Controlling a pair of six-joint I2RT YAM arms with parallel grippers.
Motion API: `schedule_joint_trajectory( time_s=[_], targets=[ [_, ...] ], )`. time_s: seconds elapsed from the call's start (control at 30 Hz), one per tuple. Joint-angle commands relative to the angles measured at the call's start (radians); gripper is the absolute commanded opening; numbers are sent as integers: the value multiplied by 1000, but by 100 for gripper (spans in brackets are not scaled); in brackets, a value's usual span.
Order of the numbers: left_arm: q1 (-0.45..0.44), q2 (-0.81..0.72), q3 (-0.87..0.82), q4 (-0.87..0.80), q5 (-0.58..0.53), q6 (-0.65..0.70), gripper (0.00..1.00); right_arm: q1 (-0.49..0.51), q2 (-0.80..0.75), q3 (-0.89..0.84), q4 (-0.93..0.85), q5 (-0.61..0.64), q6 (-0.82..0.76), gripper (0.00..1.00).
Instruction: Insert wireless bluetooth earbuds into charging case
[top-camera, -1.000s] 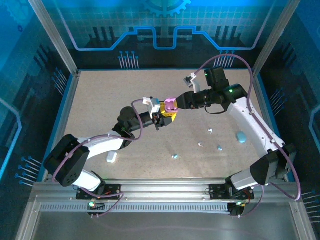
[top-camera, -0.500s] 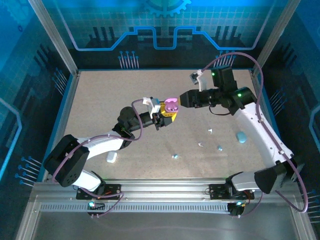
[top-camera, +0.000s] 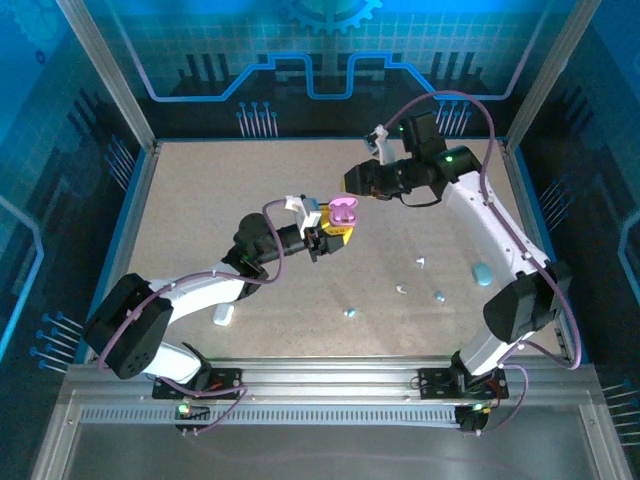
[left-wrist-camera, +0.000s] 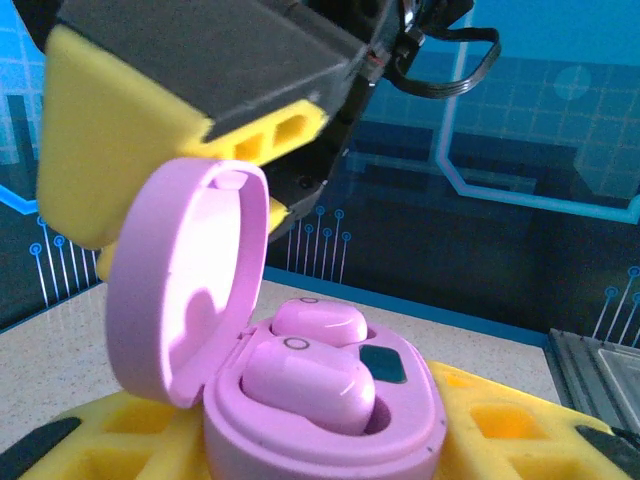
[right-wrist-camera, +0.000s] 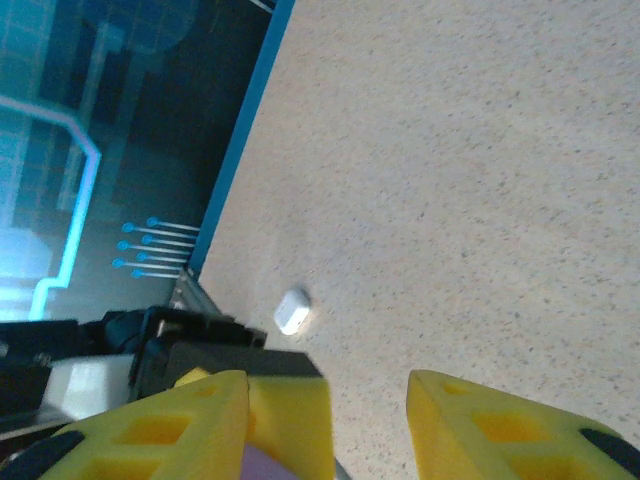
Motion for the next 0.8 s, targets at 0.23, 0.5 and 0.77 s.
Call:
schedule_joint_trajectory(
  time_s=[0.23, 0.5, 0.77],
  targets=[
    [-6, -28, 36, 22, -18, 3, 45, -20, -122, -178, 37, -206, -25, 50],
    [-6, -22, 52, 33, 7, -13, 45, -30, -121, -301, 205, -426, 93, 57],
    [-5, -16, 63, 22, 10, -9, 46, -34, -105, -358, 328, -479, 196, 38]
  ],
)
